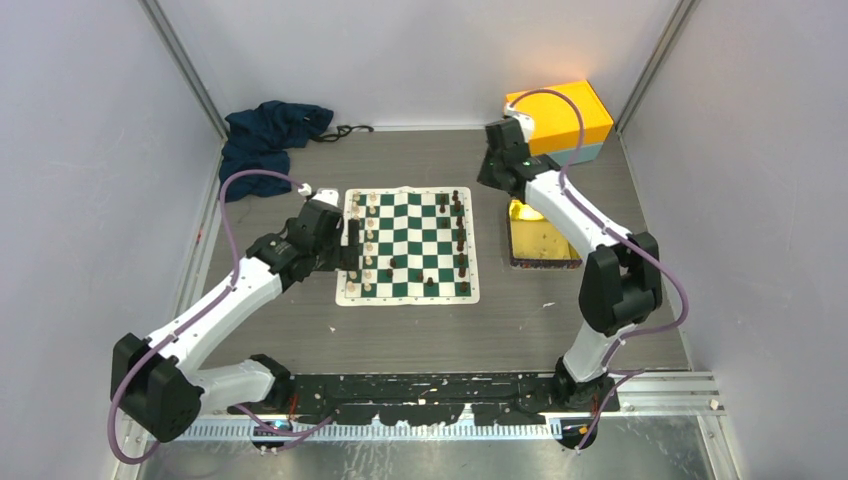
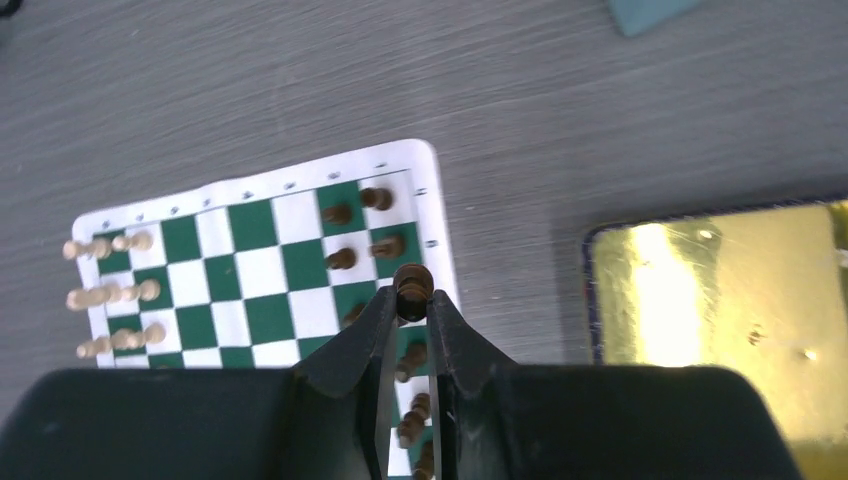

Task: Set up the chess pieces on the board
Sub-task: Pick up the chess piece from the storage box, then place the chess piece on the chessboard.

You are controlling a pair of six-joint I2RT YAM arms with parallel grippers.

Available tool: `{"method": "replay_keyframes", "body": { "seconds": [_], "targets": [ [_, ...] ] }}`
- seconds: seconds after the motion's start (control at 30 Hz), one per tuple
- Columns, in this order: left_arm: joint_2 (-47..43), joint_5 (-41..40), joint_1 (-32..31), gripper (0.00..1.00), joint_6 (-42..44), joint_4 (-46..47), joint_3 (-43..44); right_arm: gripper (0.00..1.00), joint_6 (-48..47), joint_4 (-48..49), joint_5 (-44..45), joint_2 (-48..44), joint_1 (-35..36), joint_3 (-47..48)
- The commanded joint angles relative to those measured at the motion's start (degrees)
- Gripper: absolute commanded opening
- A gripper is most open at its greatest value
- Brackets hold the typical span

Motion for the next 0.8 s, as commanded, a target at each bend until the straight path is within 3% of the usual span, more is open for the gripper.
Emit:
{"method": "replay_keyframes", "body": {
  "seconds": [0.0, 0.37, 0.77],
  "targets": [
    [-2.71, -0.46, 0.4, 0.96, 0.85, 1.57, 0.27, 0.0, -5.8, -4.3, 2.55, 3.98, 4.83, 7.02],
    [-4.64, -0.98, 0.4, 0.97, 1.09, 1.77, -0.96, 0.0, -9.8, -9.85, 3.49, 10.58, 12.55, 13.96],
    [-4.76, -0.83, 0.55, 0.97, 1.04, 1.95, -1.36, 0.0, -9.77, -8.46, 3.29, 11.84, 15.72, 9.67]
  ]
}}
